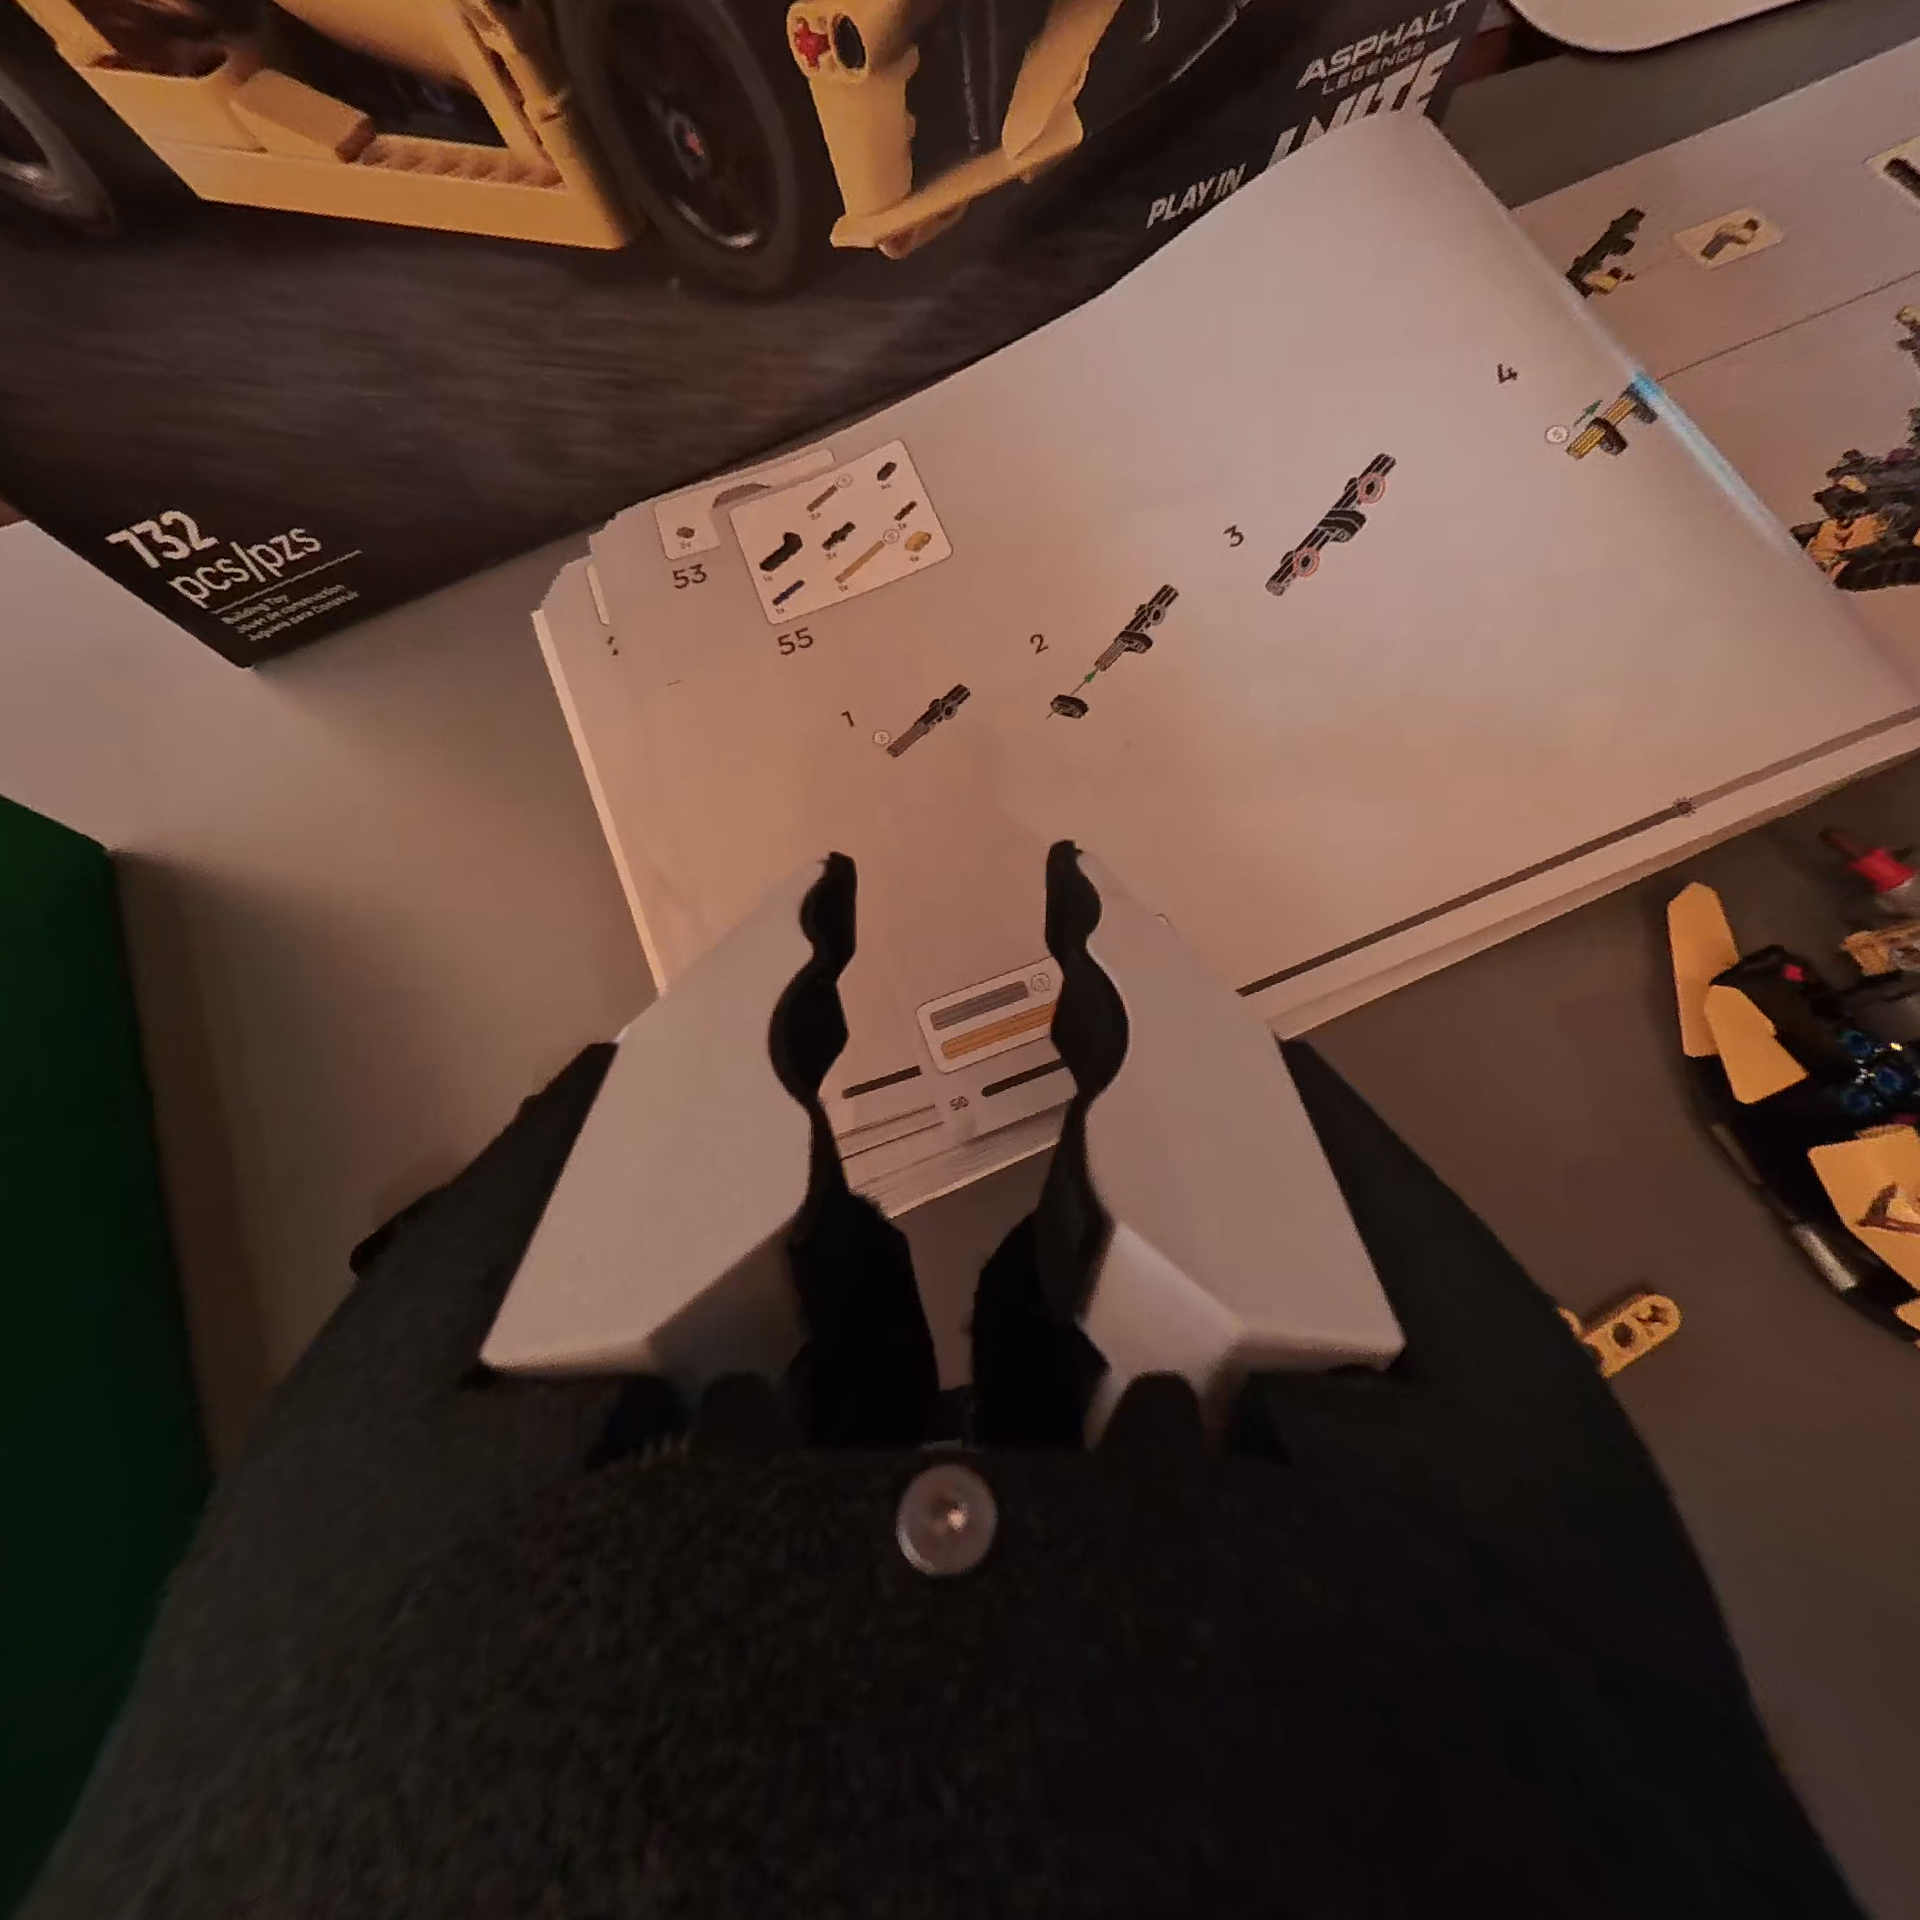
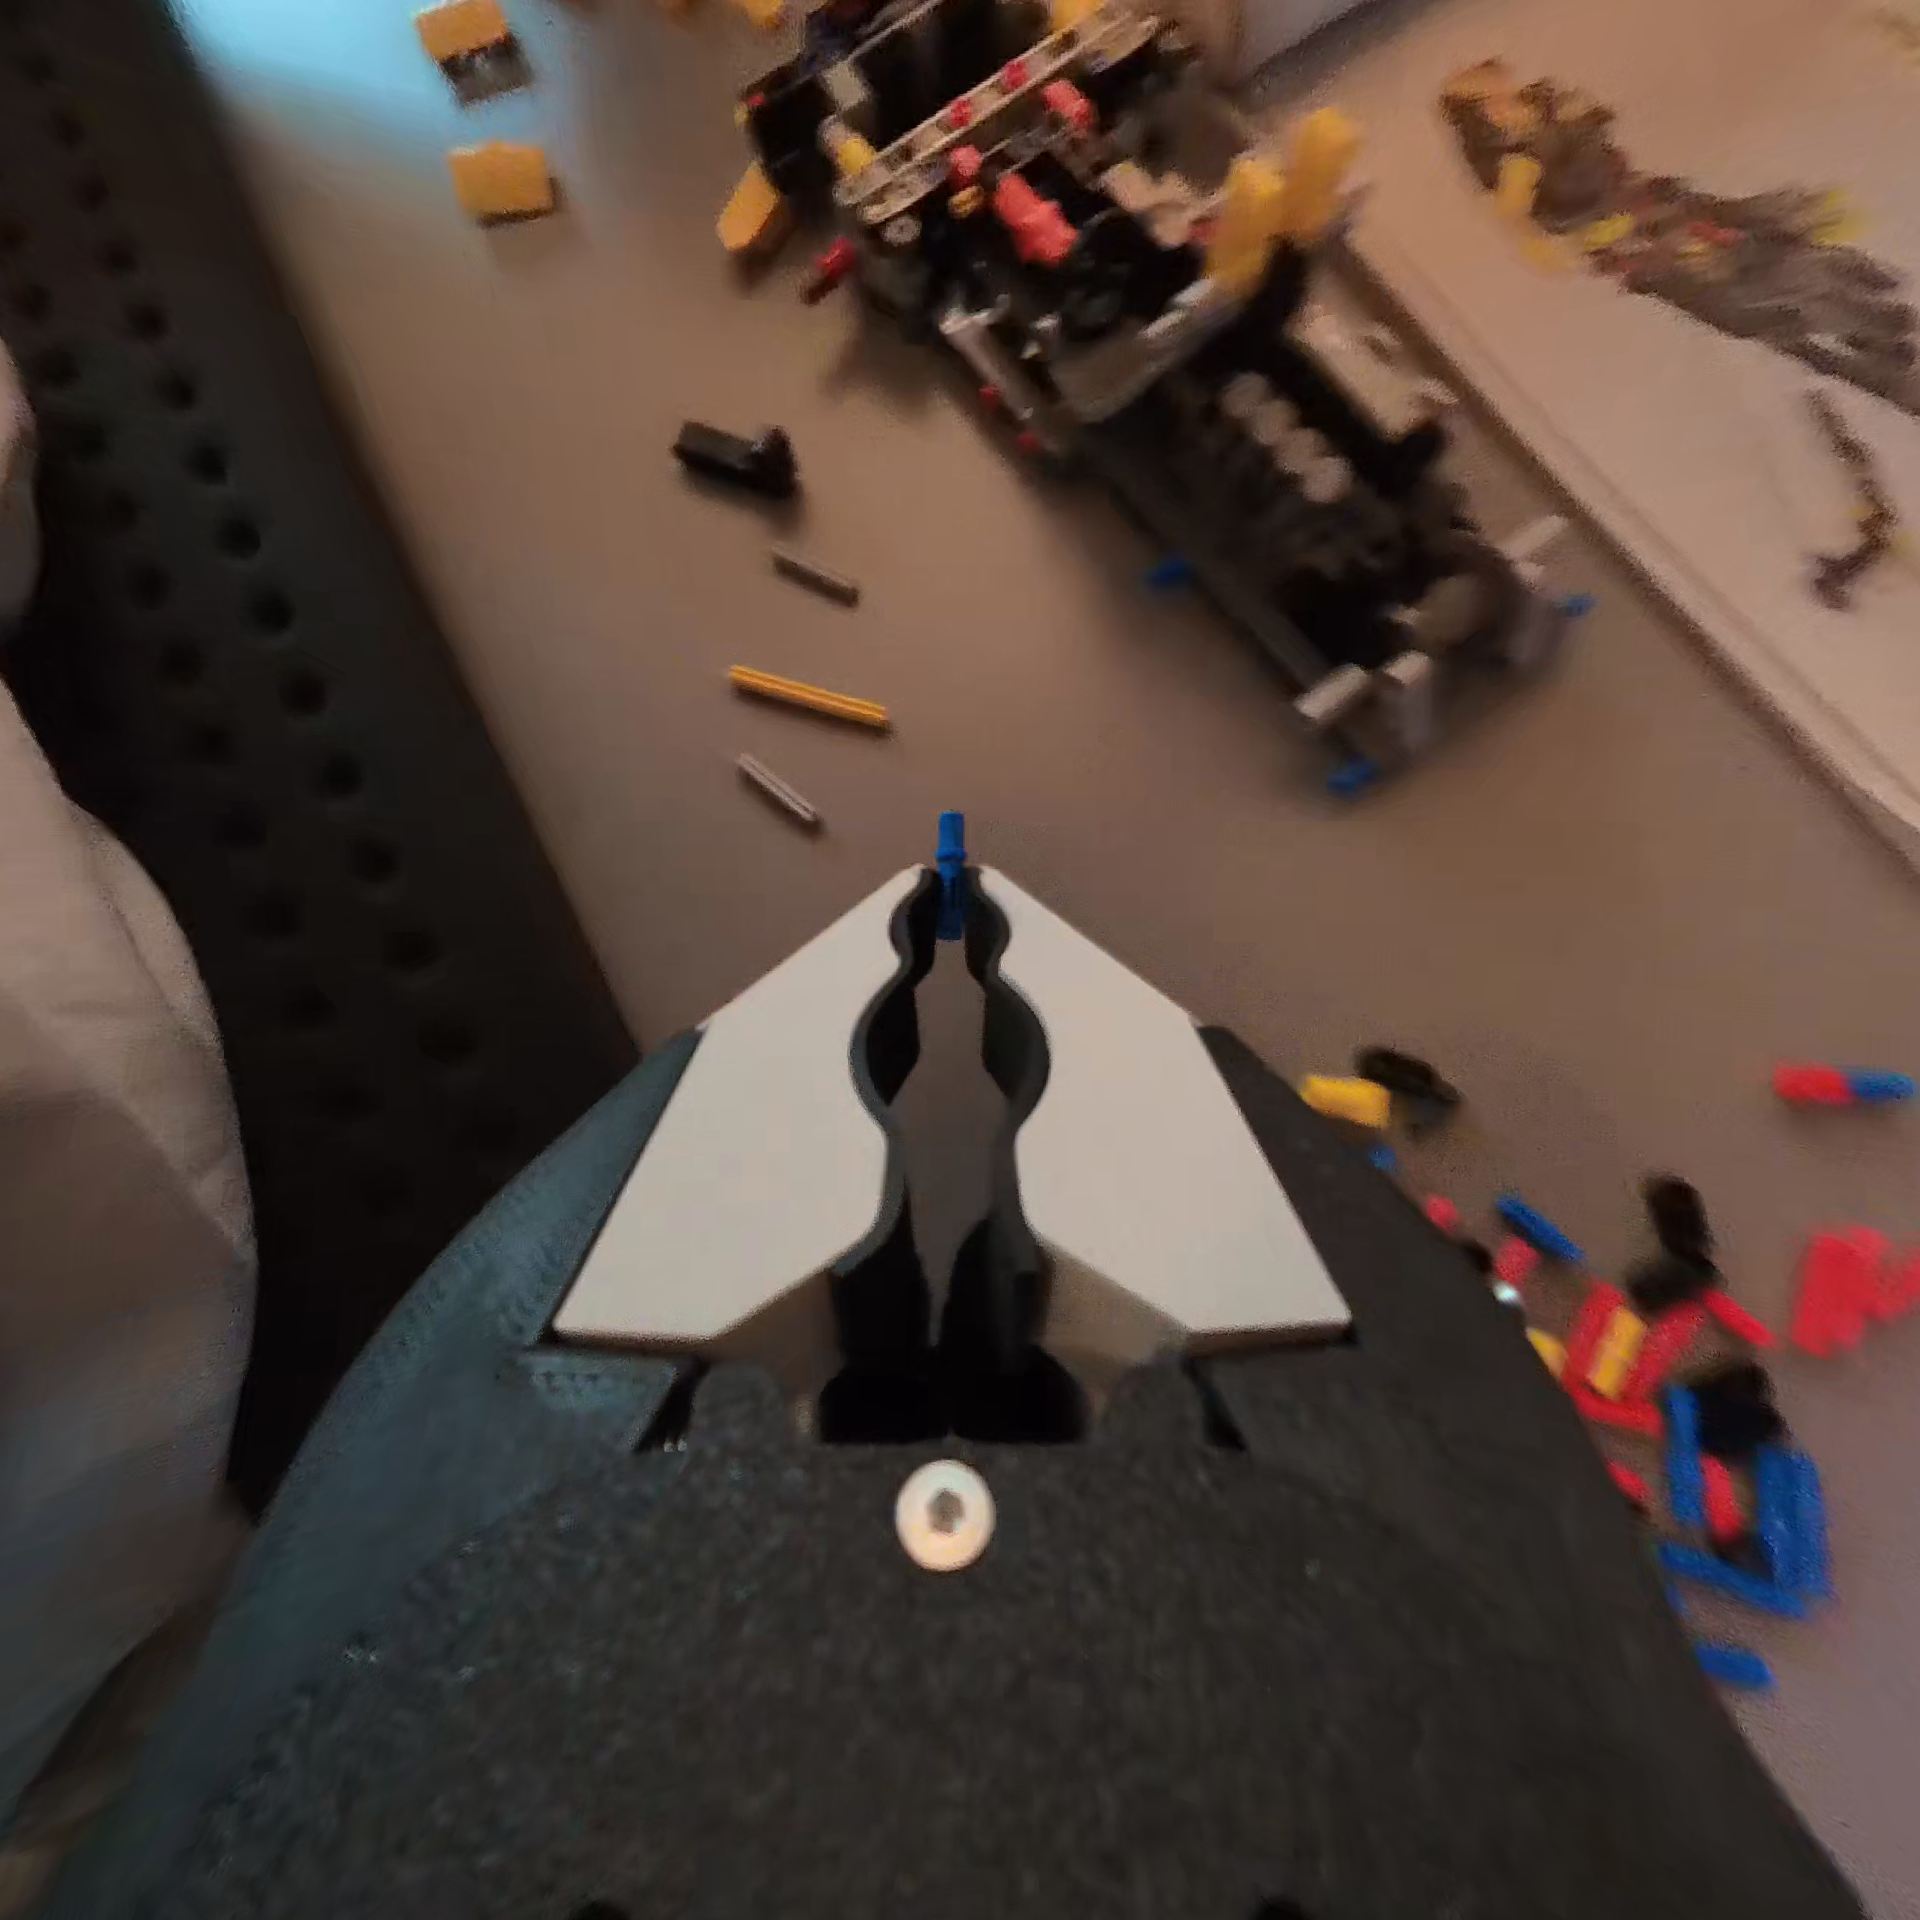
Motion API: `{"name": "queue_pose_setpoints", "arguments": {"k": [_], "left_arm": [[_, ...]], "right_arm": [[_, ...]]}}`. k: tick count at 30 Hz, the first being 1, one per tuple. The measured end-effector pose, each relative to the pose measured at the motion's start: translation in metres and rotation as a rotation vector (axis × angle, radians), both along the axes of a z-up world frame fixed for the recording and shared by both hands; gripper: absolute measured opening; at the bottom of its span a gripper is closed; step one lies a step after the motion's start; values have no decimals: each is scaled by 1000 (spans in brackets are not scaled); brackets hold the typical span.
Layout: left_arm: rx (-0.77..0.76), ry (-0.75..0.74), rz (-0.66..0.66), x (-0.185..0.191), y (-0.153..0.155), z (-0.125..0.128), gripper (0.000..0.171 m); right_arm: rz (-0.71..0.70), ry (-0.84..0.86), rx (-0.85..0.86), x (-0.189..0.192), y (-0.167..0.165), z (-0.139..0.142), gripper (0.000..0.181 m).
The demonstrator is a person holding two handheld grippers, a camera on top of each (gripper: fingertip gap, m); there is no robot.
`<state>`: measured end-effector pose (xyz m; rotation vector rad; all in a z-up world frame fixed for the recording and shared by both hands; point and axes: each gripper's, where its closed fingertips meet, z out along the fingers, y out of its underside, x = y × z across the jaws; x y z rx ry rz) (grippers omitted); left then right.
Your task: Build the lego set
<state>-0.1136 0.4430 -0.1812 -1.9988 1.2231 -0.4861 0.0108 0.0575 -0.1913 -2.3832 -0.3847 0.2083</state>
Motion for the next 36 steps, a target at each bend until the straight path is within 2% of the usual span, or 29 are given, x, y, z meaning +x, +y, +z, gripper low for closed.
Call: {"name": "queue_pose_setpoints", "arguments": {"k": [3, 9, 13, 25, 28, 32, 36], "left_arm": [[-25, -13, -17, 4, -5, 0, 34], [-4, -9, -32, 5, -9, 3, 34], [-13, -4, -38, 6, -10, 0, 34], [10, 9, -48, 6, -12, 1, 34], [17, 9, -53, 8, -13, 1, 34], [15, 9, -49, 7, -13, 1, 34], [14, 11, -47, 7, -12, 0, 34]], "right_arm": [[39, 10, -10, -18, 7, -12, 4], [72, 15, 14, -33, 14, -12, 4], [63, -47, -8, -26, 16, -20, 4], [56, -93, -44, -24, 17, -31, 4], [15, -86, -35, -20, 17, -31, 6], [-71, -22, 14, -6, 15, -16, 20], [-233, -14, 51, 42, 5, 1, 22]]}}
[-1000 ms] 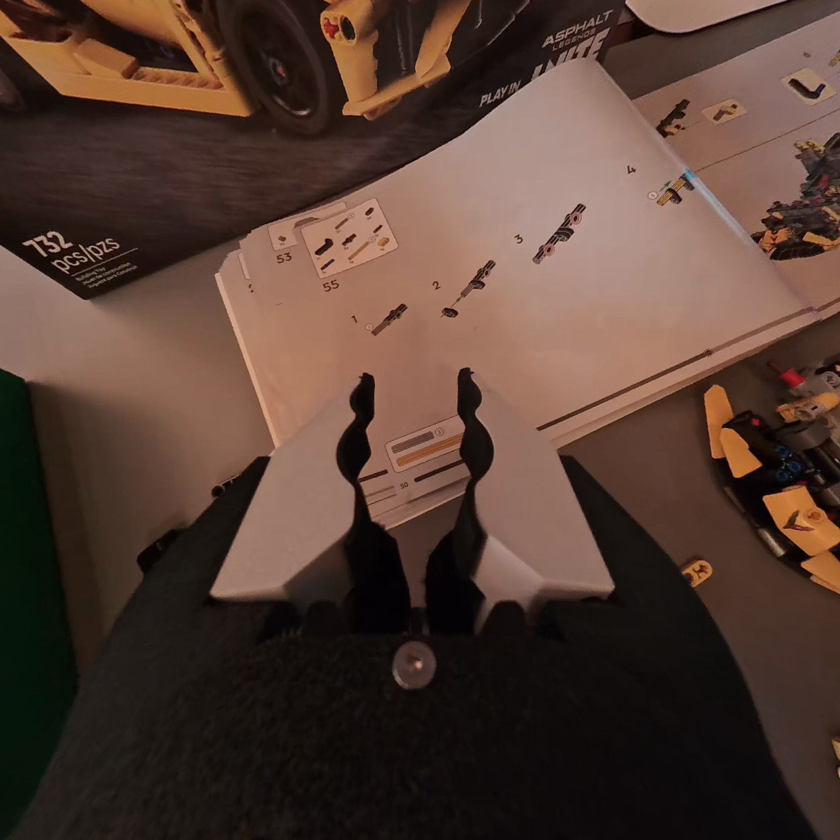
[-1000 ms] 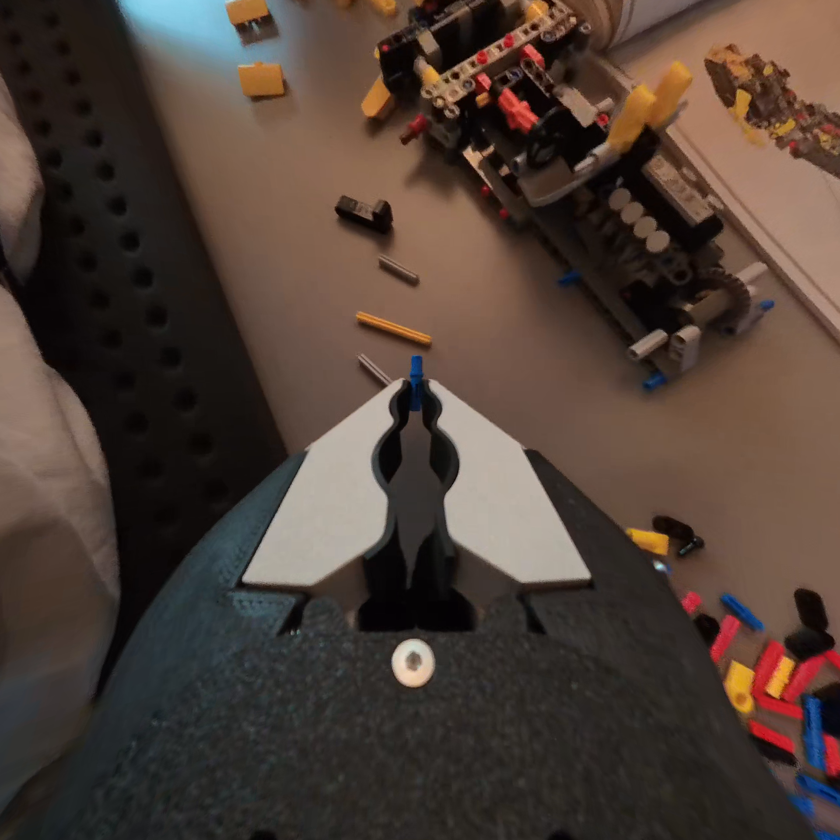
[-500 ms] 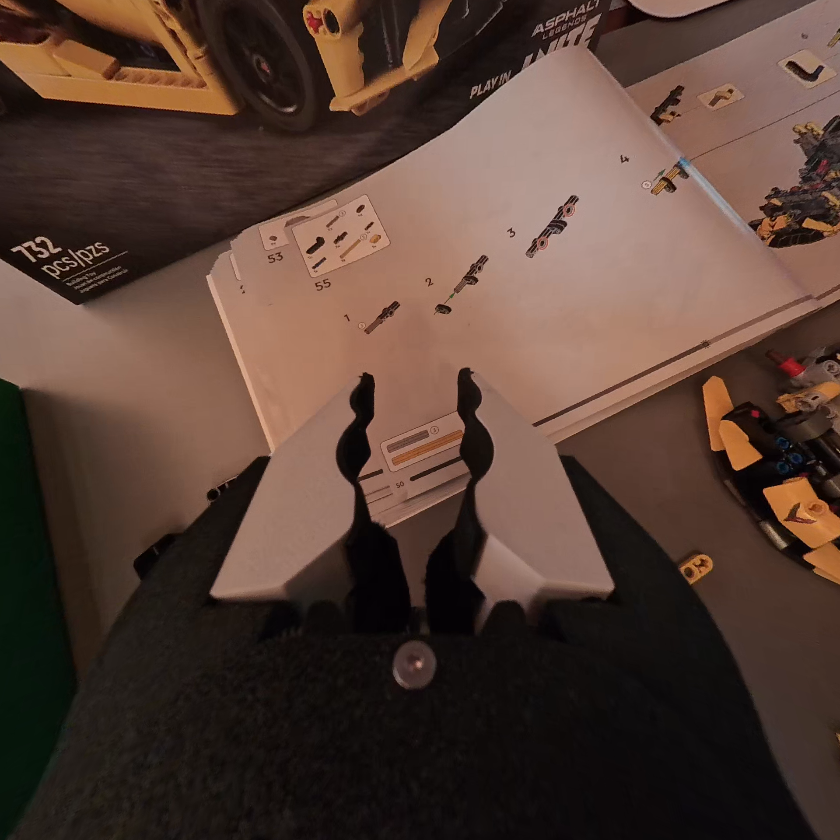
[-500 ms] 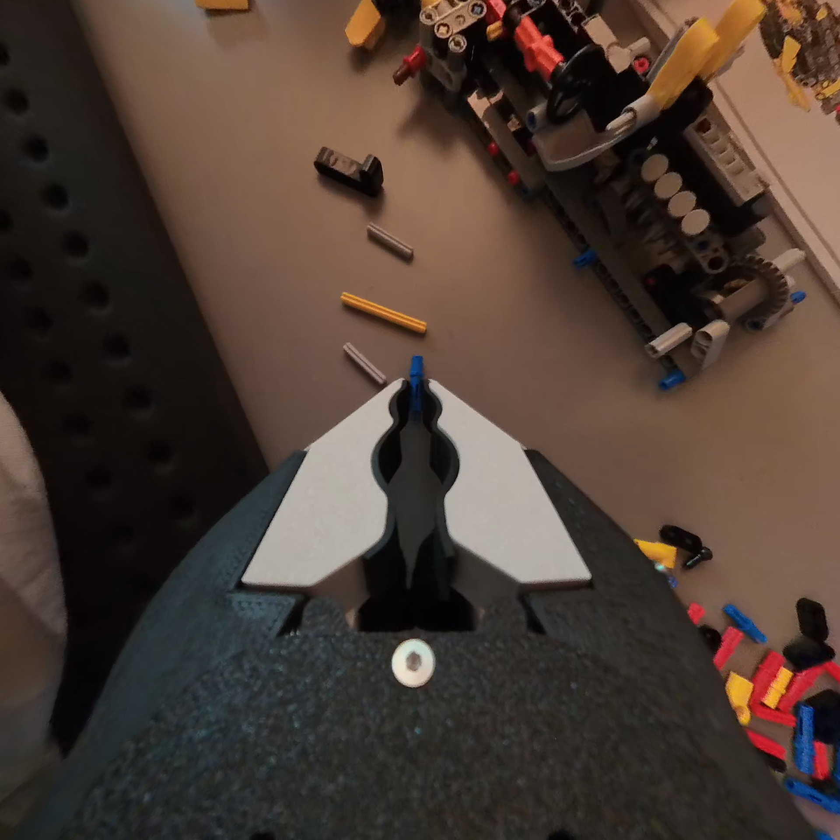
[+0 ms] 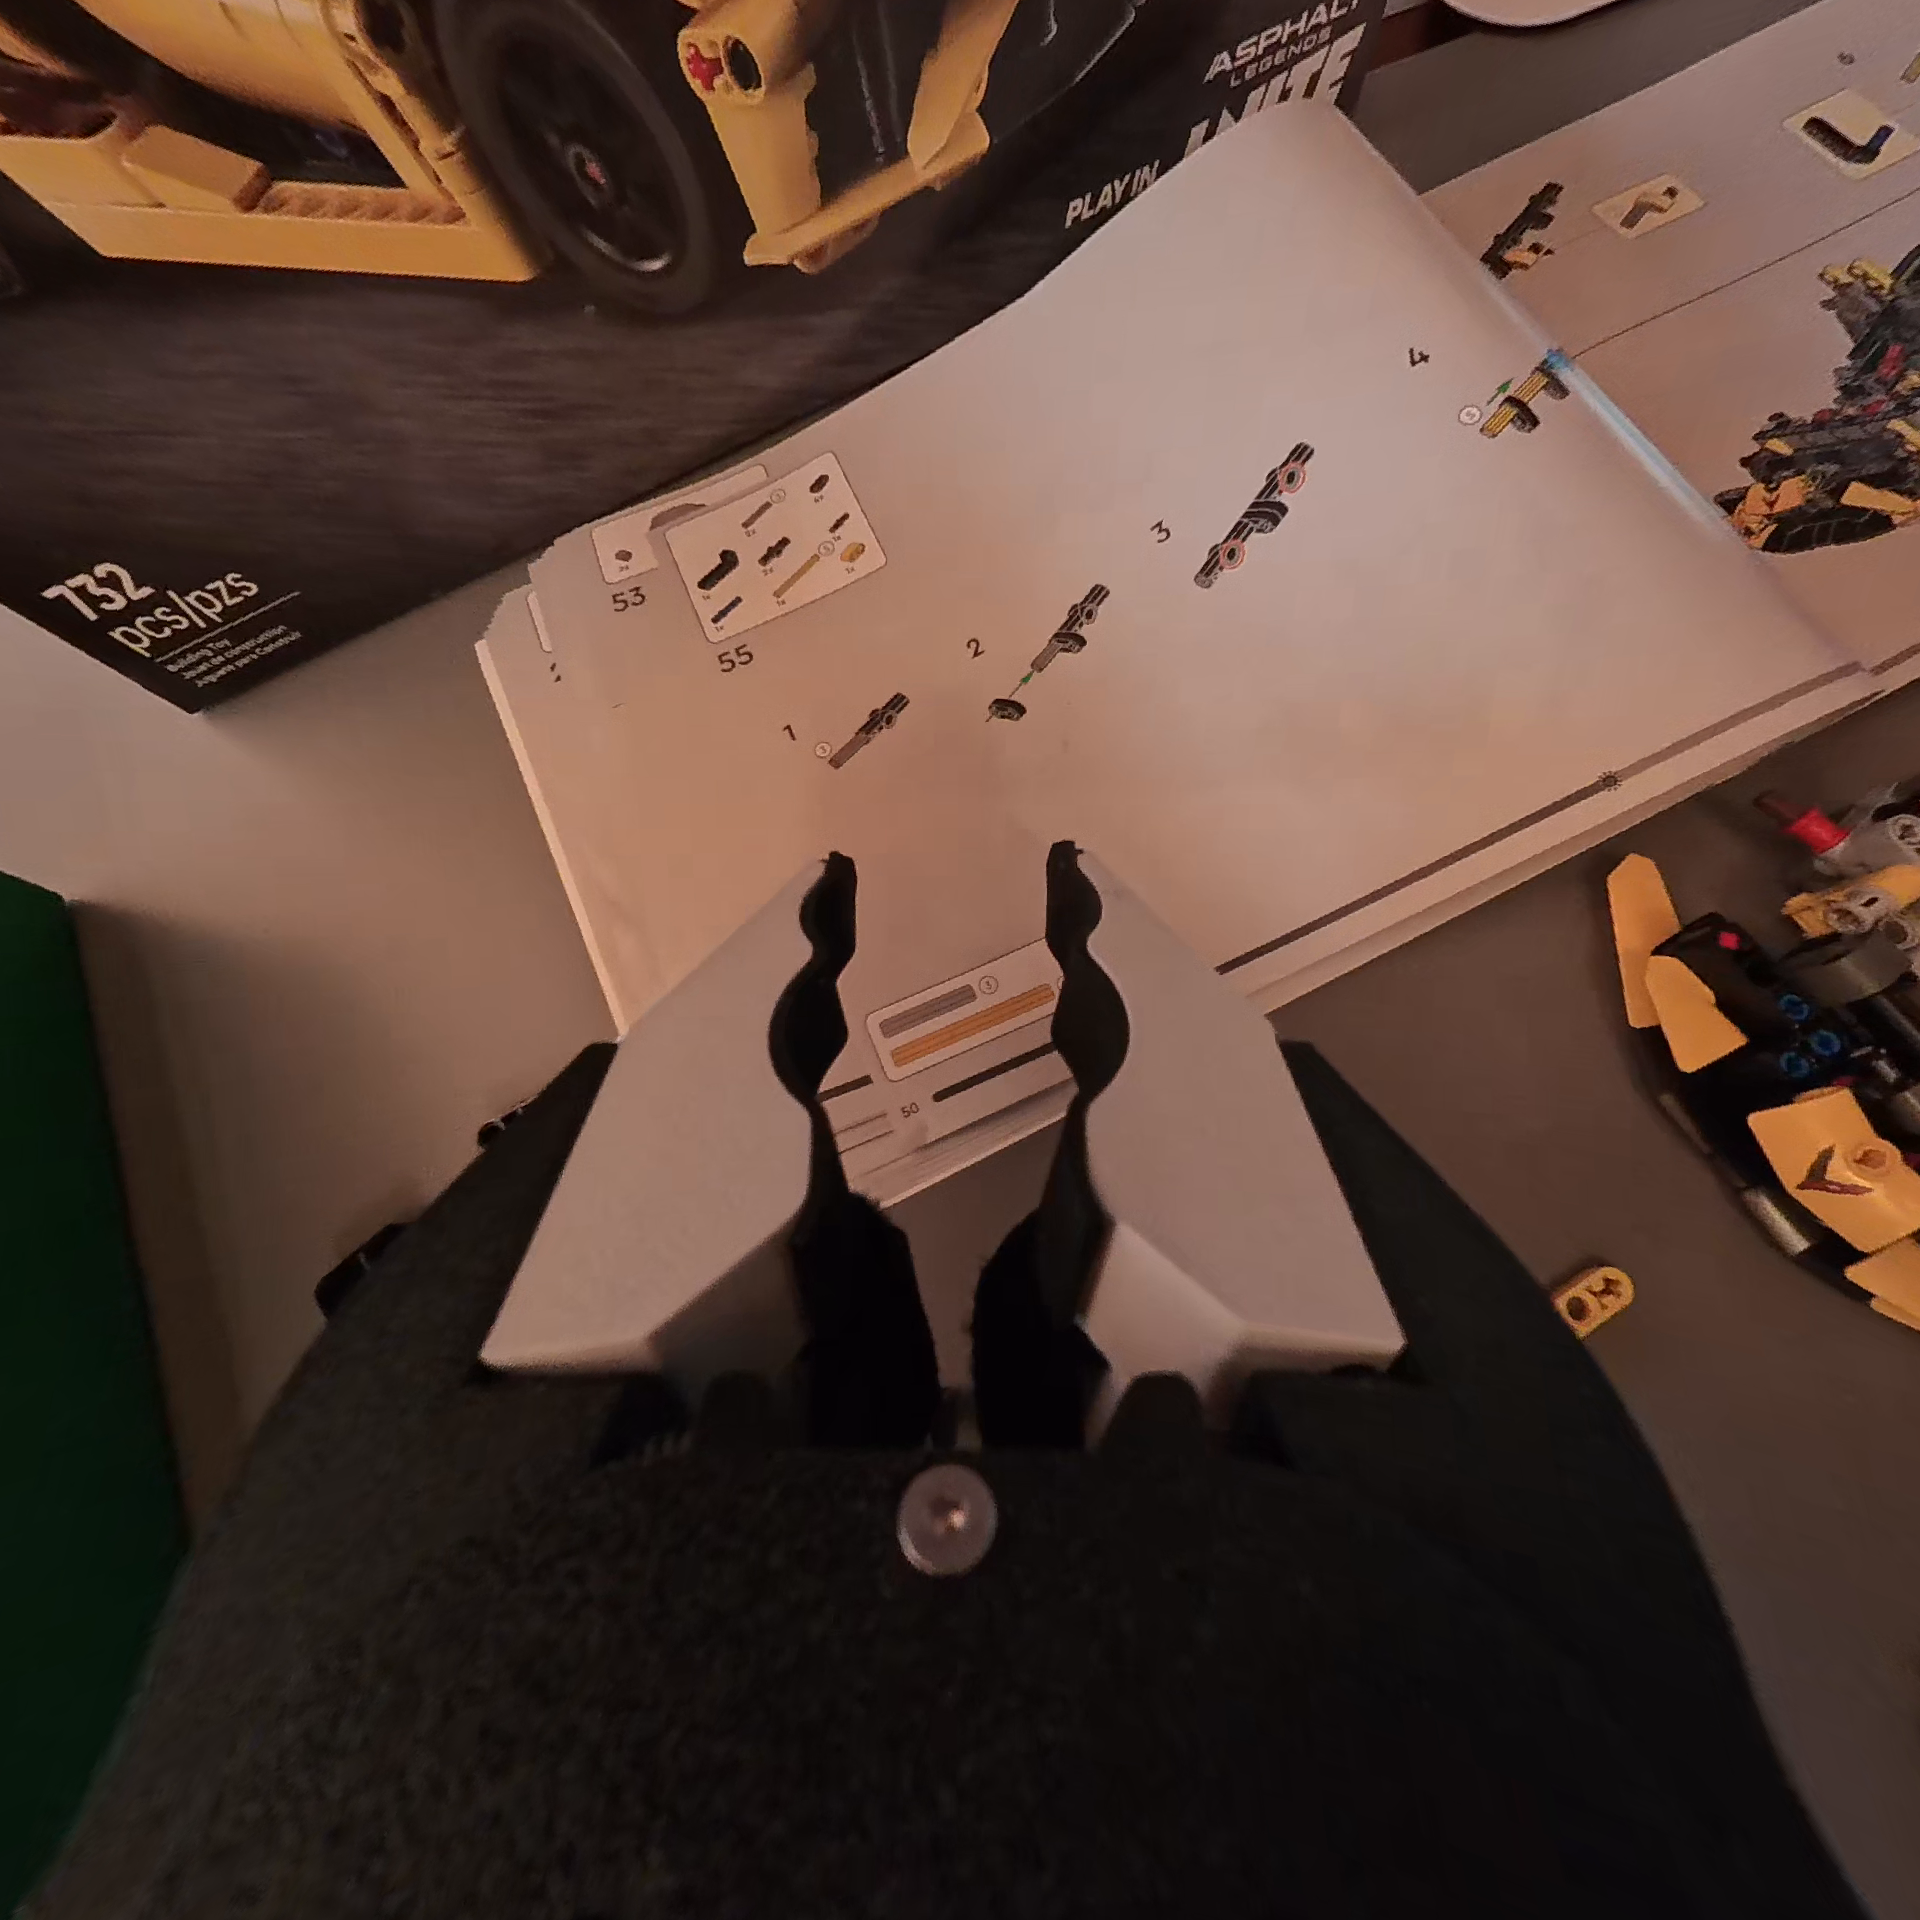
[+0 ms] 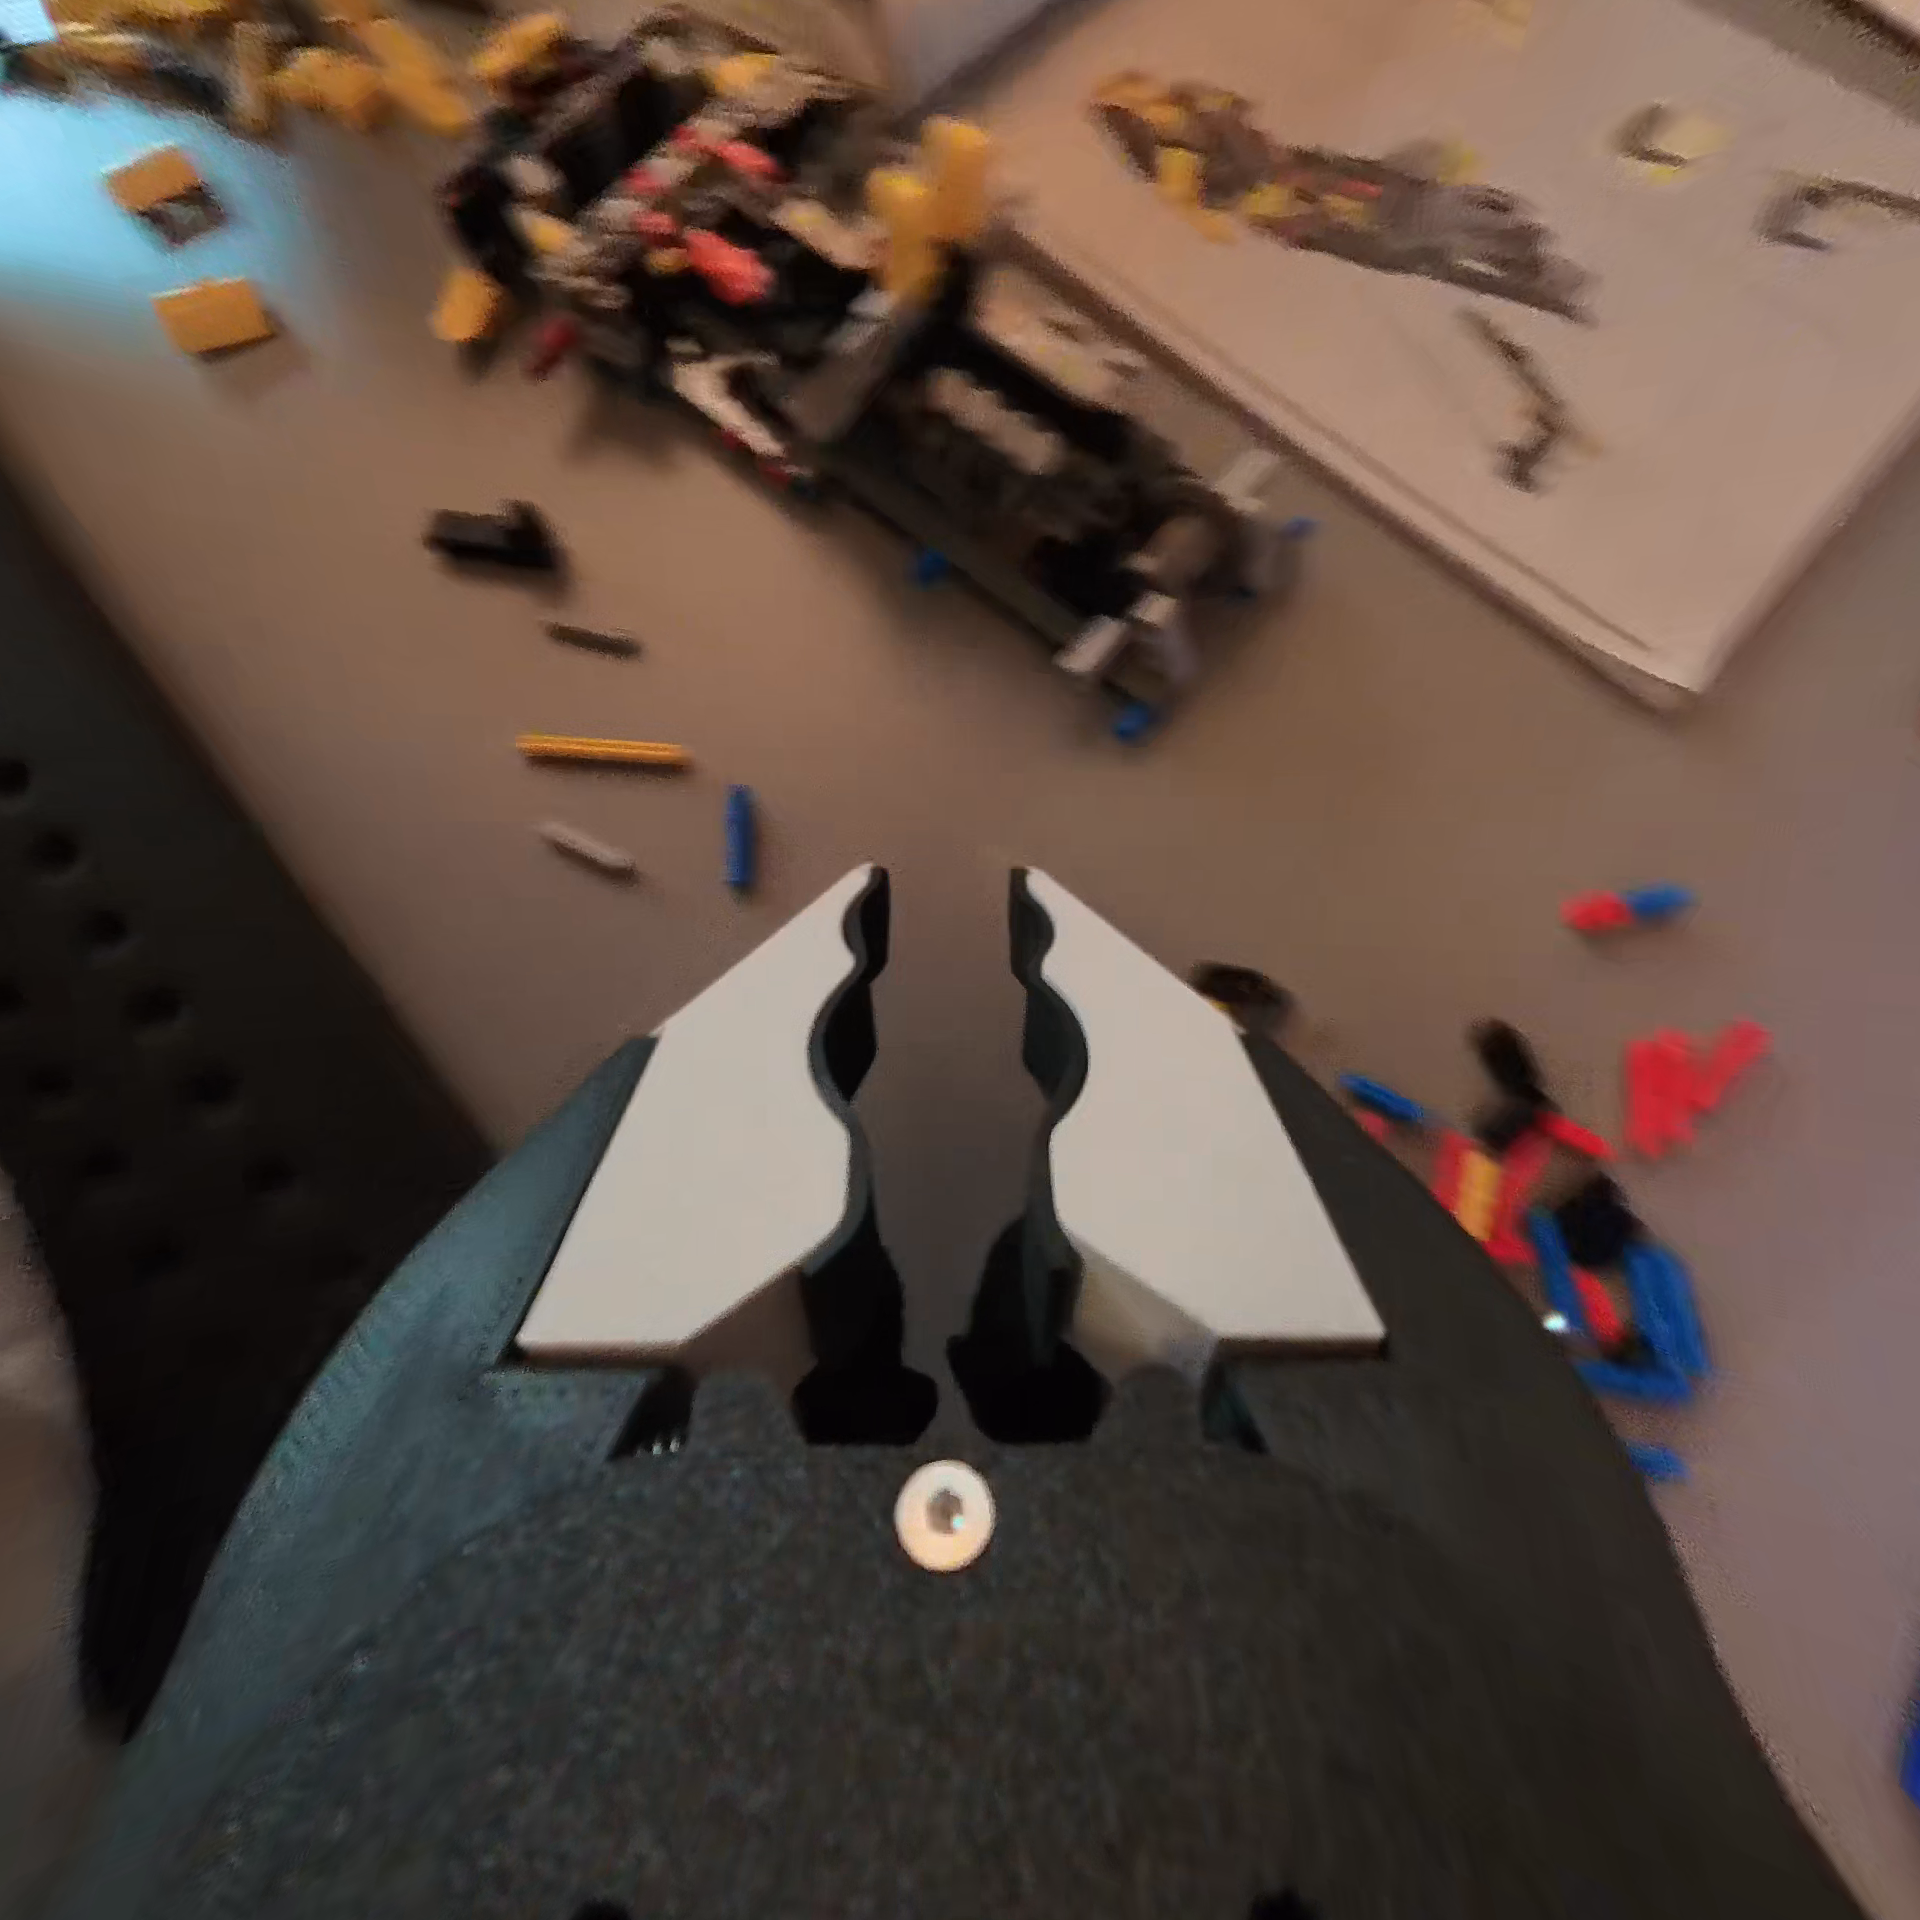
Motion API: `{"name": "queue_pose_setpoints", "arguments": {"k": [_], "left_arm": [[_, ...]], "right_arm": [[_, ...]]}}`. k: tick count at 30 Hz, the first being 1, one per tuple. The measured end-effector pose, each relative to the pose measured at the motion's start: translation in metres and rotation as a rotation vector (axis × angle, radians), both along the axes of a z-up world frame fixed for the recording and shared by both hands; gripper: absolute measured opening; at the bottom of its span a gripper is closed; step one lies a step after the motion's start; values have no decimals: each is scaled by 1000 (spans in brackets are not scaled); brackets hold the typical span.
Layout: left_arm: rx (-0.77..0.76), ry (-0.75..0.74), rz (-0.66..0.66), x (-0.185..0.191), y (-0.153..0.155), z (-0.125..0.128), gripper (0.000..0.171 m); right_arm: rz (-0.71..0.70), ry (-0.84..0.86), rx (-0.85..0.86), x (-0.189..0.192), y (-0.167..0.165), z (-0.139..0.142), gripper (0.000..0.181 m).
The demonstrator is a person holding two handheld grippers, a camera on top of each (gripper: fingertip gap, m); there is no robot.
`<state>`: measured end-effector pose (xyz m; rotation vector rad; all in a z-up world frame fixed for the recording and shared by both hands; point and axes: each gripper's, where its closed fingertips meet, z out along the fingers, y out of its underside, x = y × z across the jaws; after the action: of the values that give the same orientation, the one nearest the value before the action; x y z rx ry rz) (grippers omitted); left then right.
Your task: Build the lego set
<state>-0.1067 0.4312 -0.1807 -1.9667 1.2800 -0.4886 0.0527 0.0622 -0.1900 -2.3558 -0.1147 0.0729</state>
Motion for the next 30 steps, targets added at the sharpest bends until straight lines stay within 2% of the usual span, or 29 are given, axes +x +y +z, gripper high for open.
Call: {"name": "queue_pose_setpoints", "arguments": {"k": [5, 10, 13, 18, 22, 26, 30], "left_arm": [[9, 10, -3, 0, 0, -1, 34], [16, 18, -1, -1, 1, -2, 34], [21, 24, -1, -1, 1, -3, 34], [36, 35, -4, -1, 1, -3, 34], [29, 32, -7, 0, 1, -4, 34], [30, 32, -12, 1, -1, -4, 34], [33, 32, -16, 2, -2, -4, 34]], "right_arm": [[-285, -63, -16, 79, -19, -2, 22], [-450, -99, -29, 126, -39, -8, 21], [-531, -59, -23, 140, -49, -13, 21], [-561, -34, -31, 145, -73, -13, 20], [-535, -13, -63, 127, -91, -18, 20], [-472, -18, -71, 101, -87, -21, 19], [-479, -32, -111, 91, -87, -27, 17]]}}
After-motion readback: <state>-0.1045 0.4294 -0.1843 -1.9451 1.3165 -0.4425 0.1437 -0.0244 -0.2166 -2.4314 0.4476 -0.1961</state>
